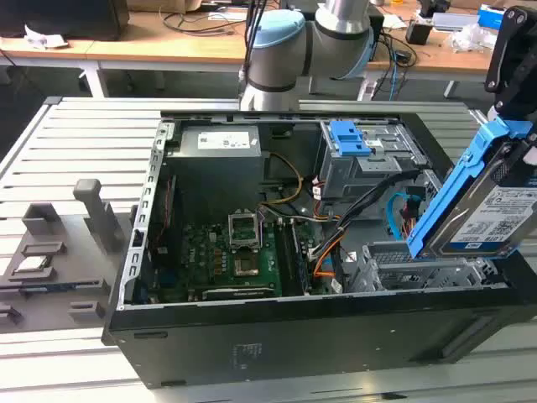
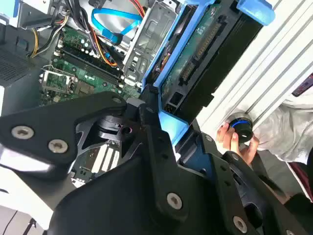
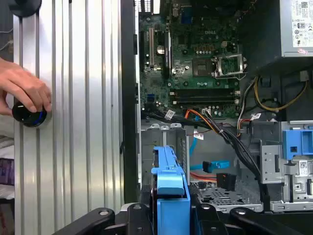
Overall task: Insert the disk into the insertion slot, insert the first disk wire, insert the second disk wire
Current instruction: 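Insert the disk into the insertion slot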
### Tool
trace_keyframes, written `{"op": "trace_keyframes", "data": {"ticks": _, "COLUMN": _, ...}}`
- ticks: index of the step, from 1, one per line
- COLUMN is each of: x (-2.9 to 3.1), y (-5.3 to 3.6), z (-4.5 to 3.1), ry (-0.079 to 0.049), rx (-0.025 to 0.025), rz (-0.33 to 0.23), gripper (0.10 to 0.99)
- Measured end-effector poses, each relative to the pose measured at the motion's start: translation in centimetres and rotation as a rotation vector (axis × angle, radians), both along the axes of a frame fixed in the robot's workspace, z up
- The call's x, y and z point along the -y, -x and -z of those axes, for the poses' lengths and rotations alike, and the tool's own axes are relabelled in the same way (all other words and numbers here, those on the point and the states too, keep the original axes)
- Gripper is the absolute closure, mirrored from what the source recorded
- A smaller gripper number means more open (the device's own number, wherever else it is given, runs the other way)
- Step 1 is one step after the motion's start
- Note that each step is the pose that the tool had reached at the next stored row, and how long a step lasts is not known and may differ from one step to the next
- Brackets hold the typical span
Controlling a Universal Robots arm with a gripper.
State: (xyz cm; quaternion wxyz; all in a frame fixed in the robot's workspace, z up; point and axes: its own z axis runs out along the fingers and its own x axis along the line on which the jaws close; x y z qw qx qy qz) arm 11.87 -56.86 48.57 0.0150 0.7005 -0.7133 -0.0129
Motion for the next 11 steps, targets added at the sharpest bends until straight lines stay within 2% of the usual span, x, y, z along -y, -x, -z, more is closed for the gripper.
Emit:
{"op": "trace_keyframes", "data": {"ticks": 2, "x": -0.14, "y": 1.38, "z": 0.11, "ry": 0.0, "rx": 0.0, "rz": 0.0, "gripper": 0.718}}
{"op": "trace_keyframes", "data": {"ticks": 4, "x": -0.85, "y": 2.1, "z": 0.64, "ry": 0.0, "rx": 0.0001, "rz": 0.0, "gripper": 0.718}}
{"op": "trace_keyframes", "data": {"ticks": 7, "x": -1.64, "y": 2.34, "z": 1.66, "ry": 0.0, "rx": 0.0, "rz": 0.0, "gripper": 0.718}}
{"op": "trace_keyframes", "data": {"ticks": 9, "x": -1.95, "y": 2.31, "z": 2.61, "ry": 0.001, "rx": 0.0, "rz": 0.001, "gripper": 0.718}}
{"op": "trace_keyframes", "data": {"ticks": 11, "x": -2.05, "y": 2.25, "z": 2.76, "ry": 0.001, "rx": 0.0, "rz": 0.002, "gripper": 0.718}}
